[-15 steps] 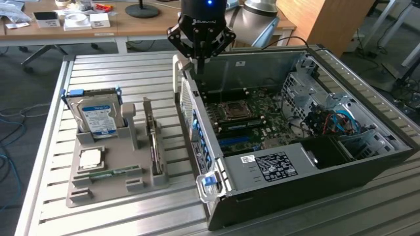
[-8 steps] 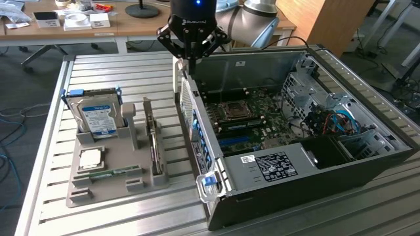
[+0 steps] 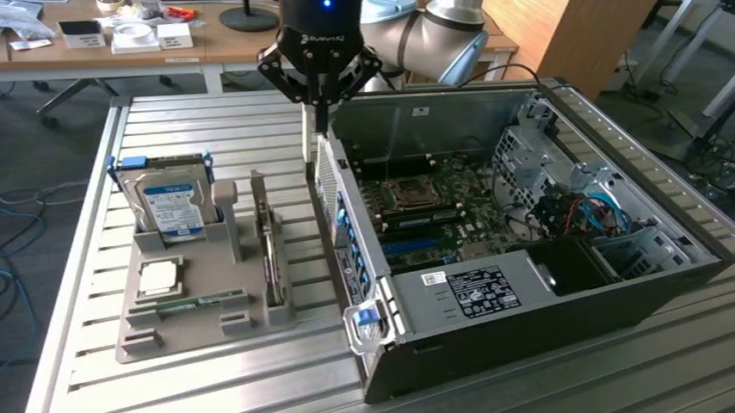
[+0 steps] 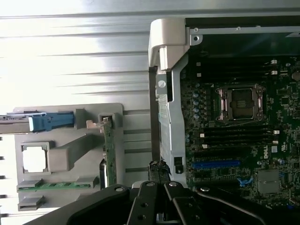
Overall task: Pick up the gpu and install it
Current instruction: 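Reach for the gpu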
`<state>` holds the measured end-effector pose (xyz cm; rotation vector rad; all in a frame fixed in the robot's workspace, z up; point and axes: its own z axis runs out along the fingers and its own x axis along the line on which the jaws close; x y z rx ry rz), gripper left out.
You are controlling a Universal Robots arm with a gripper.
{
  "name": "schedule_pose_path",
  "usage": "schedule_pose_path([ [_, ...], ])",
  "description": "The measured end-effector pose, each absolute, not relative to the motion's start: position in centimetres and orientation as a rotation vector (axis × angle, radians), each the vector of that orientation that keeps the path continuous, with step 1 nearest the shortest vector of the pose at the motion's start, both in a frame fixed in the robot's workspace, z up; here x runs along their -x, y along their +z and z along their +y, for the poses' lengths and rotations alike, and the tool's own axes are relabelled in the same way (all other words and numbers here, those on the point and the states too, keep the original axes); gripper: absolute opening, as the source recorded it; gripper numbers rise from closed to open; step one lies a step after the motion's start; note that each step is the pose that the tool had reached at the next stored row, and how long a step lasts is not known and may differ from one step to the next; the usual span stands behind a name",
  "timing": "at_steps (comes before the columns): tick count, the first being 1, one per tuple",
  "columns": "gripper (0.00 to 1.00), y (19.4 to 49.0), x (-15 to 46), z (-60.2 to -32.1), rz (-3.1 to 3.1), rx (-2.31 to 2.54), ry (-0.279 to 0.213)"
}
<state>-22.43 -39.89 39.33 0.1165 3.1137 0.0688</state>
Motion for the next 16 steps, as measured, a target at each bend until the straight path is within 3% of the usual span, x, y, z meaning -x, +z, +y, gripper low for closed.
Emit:
schedule_pose_path([
  [16,0.11,39.3,25.8,-39.9,3.114,-0.117,0.069],
])
